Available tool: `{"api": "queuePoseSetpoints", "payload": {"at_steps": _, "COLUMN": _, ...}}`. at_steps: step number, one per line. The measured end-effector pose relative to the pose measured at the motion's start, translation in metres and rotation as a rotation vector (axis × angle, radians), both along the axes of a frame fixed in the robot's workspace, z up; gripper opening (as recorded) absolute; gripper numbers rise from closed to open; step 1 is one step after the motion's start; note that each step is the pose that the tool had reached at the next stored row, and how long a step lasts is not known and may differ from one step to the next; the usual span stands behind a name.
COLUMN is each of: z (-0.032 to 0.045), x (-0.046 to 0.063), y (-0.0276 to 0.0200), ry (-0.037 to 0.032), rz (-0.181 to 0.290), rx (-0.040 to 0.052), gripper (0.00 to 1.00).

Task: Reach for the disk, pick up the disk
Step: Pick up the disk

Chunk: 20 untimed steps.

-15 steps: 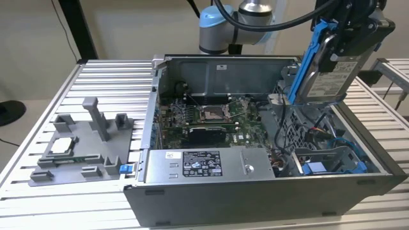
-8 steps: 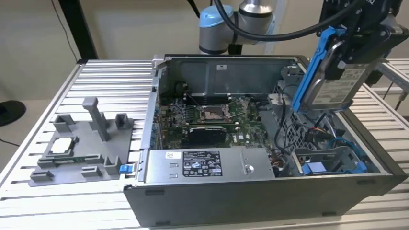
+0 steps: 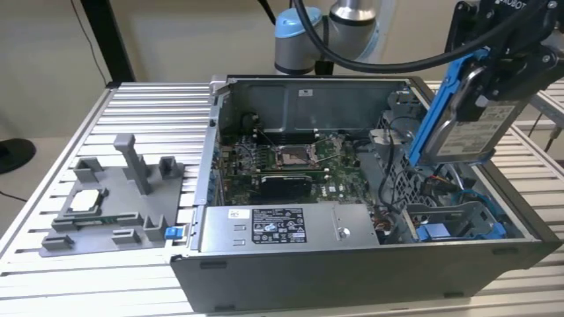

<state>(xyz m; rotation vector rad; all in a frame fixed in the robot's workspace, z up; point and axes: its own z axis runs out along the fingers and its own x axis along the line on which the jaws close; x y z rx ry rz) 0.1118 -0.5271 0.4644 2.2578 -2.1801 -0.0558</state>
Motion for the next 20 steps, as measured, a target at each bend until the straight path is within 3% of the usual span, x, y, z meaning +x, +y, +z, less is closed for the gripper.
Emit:
{"api": "queuePoseSetpoints", "payload": {"at_steps": 13, "z": -0.0025, "x": -0.009, "y": -0.0376, "ry": 0.0000, "rz": 0.000, "rx": 0.0000, "gripper": 0.00}}
{"api": "queuePoseSetpoints", "payload": {"at_steps": 20, "z": -0.0034, "x": -0.012, "y": -0.0603, "ry": 0.0000, "rz": 0.000, "rx": -0.0001, "gripper": 0.00}}
